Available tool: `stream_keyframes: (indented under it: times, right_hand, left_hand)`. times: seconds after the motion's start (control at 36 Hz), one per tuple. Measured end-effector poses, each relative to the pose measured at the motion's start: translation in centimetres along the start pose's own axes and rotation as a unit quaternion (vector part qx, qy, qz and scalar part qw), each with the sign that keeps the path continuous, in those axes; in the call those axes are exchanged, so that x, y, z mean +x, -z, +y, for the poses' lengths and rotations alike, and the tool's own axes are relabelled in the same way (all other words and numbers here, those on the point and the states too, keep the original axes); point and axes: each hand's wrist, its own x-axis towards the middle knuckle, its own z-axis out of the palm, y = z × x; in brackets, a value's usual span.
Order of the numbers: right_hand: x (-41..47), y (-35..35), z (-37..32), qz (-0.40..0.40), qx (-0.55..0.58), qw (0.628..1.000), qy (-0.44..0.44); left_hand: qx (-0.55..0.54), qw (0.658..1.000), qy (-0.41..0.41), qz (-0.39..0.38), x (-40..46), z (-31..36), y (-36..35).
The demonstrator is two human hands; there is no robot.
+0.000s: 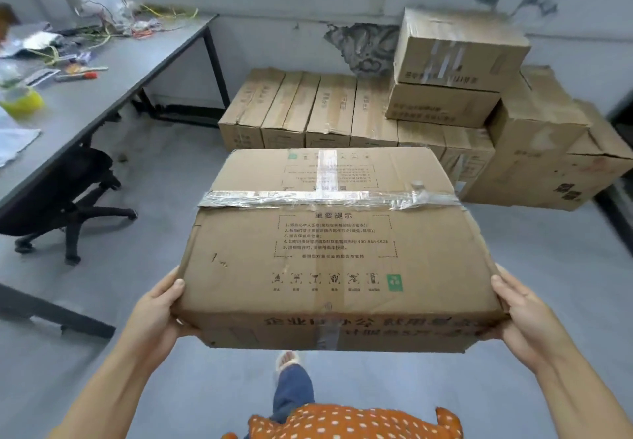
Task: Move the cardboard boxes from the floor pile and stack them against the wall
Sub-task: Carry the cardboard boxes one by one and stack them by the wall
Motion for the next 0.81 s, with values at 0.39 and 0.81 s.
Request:
stream_keyframes:
  times: [0.39, 0.81]
  right_hand:
    - [14.1, -11.7, -7.7, 0.029, 0.03, 0.999, 0.01]
    - [38.9, -19.5, -18.8, -0.027, 0.026, 0.999, 0.006]
  left_hand:
    - [0.03, 0.998, -0.008, -0.052, 20.8, 12.3, -3.7]
    - [0.01, 1.0, -0.007, -0.008, 41.1, 19.5, -14.1]
